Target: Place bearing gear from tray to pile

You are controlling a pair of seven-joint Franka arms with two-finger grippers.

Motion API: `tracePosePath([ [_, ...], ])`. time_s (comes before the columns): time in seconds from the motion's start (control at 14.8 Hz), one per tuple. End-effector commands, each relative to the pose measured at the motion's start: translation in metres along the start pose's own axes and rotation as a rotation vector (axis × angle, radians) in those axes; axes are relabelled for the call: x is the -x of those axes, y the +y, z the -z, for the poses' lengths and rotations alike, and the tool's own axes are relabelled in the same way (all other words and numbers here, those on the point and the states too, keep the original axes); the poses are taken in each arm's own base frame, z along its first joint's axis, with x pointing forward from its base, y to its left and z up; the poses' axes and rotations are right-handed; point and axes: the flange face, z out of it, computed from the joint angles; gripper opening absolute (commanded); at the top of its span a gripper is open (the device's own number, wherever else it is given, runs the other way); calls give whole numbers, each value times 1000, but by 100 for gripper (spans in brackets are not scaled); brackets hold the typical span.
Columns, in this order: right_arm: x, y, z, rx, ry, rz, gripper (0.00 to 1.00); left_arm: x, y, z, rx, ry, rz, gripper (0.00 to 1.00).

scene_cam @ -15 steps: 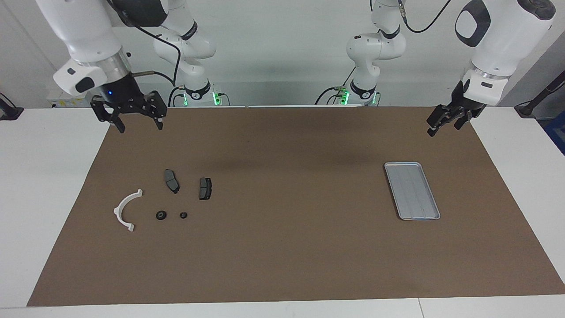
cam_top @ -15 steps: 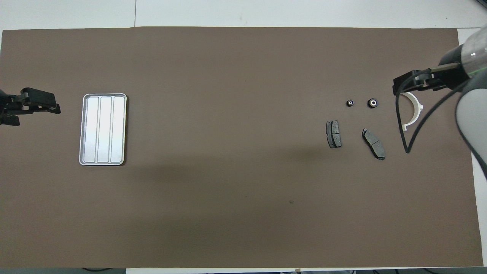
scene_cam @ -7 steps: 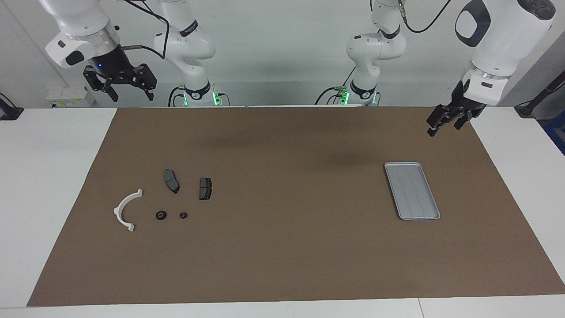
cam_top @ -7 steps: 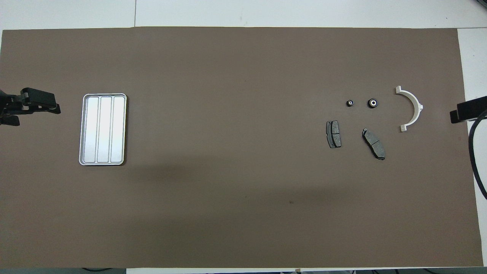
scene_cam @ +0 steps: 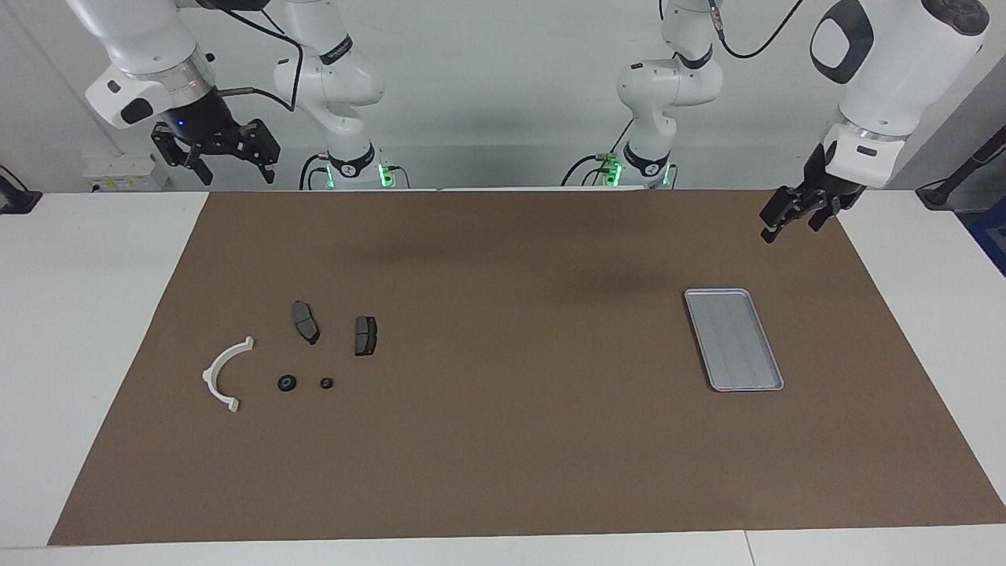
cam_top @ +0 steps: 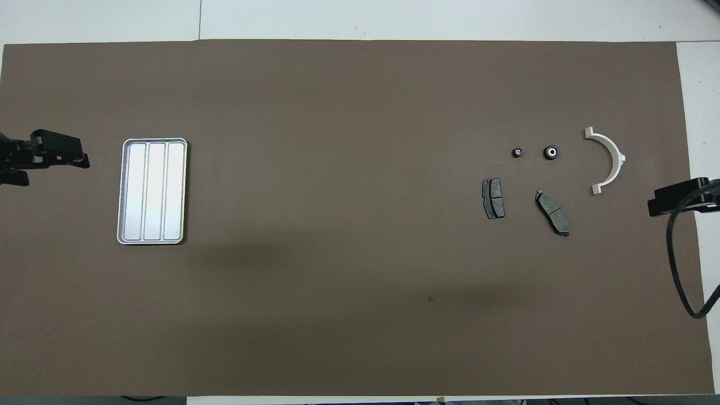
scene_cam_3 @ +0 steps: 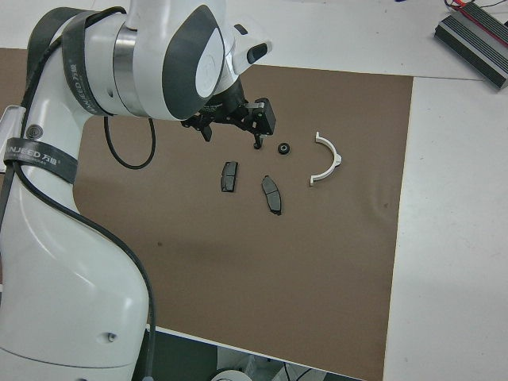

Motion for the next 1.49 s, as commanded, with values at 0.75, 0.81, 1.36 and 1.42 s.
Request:
tracePosePath([
  [0.75,-12,8,-3,1,-10,-4,100,4,-4,0,-3,0,-11,100],
  [0.81,-13,8,-3,3,-7,-5,100,4,-4,0,-3,0,-11,100],
  [1.36,-11,7,-5,2,-14,-11,100,4,-3,0,-3,2,-13,100],
  [1.42,-11,7,-5,2,-14,-11,100,3,-4,0,-3,2,-11,100],
])
